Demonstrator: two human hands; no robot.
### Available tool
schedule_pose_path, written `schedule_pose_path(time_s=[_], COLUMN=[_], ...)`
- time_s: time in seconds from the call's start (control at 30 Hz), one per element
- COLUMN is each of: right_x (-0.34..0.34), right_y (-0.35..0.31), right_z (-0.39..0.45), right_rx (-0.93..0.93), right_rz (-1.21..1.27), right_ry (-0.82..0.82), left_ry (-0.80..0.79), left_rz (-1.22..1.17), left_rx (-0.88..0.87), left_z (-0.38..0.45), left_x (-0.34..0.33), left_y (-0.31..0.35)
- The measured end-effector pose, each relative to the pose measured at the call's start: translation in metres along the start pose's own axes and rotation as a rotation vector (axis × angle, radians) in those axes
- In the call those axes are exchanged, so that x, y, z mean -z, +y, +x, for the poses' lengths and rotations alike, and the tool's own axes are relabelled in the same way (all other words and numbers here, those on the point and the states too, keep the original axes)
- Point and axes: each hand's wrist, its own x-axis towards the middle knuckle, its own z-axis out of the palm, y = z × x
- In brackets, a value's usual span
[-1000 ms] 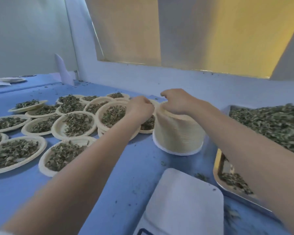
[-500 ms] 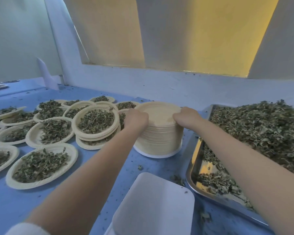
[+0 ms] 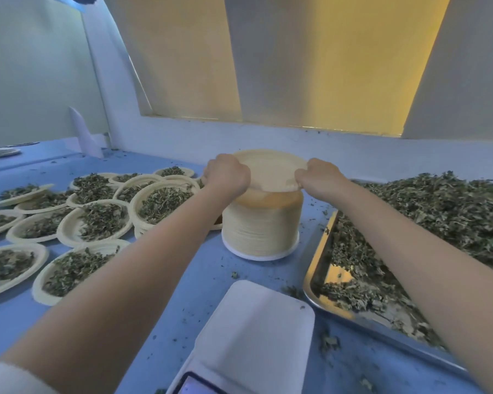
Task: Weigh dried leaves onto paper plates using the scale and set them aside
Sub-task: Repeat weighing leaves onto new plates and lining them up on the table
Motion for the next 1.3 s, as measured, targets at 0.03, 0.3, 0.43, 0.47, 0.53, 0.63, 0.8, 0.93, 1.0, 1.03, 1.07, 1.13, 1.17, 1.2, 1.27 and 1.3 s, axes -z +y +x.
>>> schedule_pose_path(time_s=[0.03,0.3,0.43,0.47,0.53,0.63,0.8,0.93,1.0,1.03,1.07,1.13,1.17,1.2,1.27,1.3], right_x=[0.001,-0.026,-0.057,-0.064,-0.077,-0.090,-0.100,-0.102,-0.100,-0.099,-0.097,-0.095,-0.095,-0.094,-0.093,-0.093], right_y=[-0.001,-0.001,0.014,0.018,0.026,0.034,0.038,0.043,0.043,0.042,0.041,0.037,0.036,0.034,0.032,0.031], right_z=[-0.011,-0.123,-0.162,-0.169,-0.180,-0.187,-0.187,-0.182,-0.181,-0.180,-0.180,-0.180,-0.179,-0.178,-0.178,-0.178], right_rx=[0.010,0.136,0.098,0.074,0.046,0.016,-0.021,-0.030,-0.017,-0.008,0.004,0.034,0.051,0.064,0.079,0.081], right_rz=[-0.001,-0.010,-0.079,-0.073,-0.069,-0.114,-0.188,-0.162,-0.124,-0.105,-0.089,-0.057,-0.036,-0.015,0.018,0.027], right_ry=[-0.002,0.051,0.040,0.017,-0.015,0.008,0.021,0.046,0.054,0.059,0.065,0.079,0.087,0.090,0.080,0.069], left_ry=[0.002,0.014,-0.031,-0.057,-0.094,-0.116,-0.204,-0.194,-0.164,-0.162,-0.160,-0.150,-0.138,-0.125,-0.104,-0.100], left_rz=[-0.031,-0.181,-0.177,-0.173,-0.138,-0.087,-0.116,-0.250,-0.277,-0.286,-0.293,-0.271,-0.244,-0.223,-0.214,-0.220], left_rx=[-0.006,0.007,0.095,0.134,0.176,0.178,0.226,0.292,0.266,0.245,0.225,0.183,0.158,0.131,0.090,0.076], left_z=[-0.012,-0.133,-0.174,-0.179,-0.187,-0.191,-0.186,-0.180,-0.178,-0.177,-0.176,-0.174,-0.173,-0.172,-0.170,-0.169], left_x=[0.005,0.034,0.022,0.017,0.006,-0.001,-0.001,0.003,0.007,0.009,0.010,0.012,0.013,0.014,0.015,0.016], left_y=[0.000,-0.039,-0.074,-0.083,-0.099,-0.112,-0.122,-0.129,-0.128,-0.126,-0.124,-0.120,-0.118,-0.116,-0.112,-0.110])
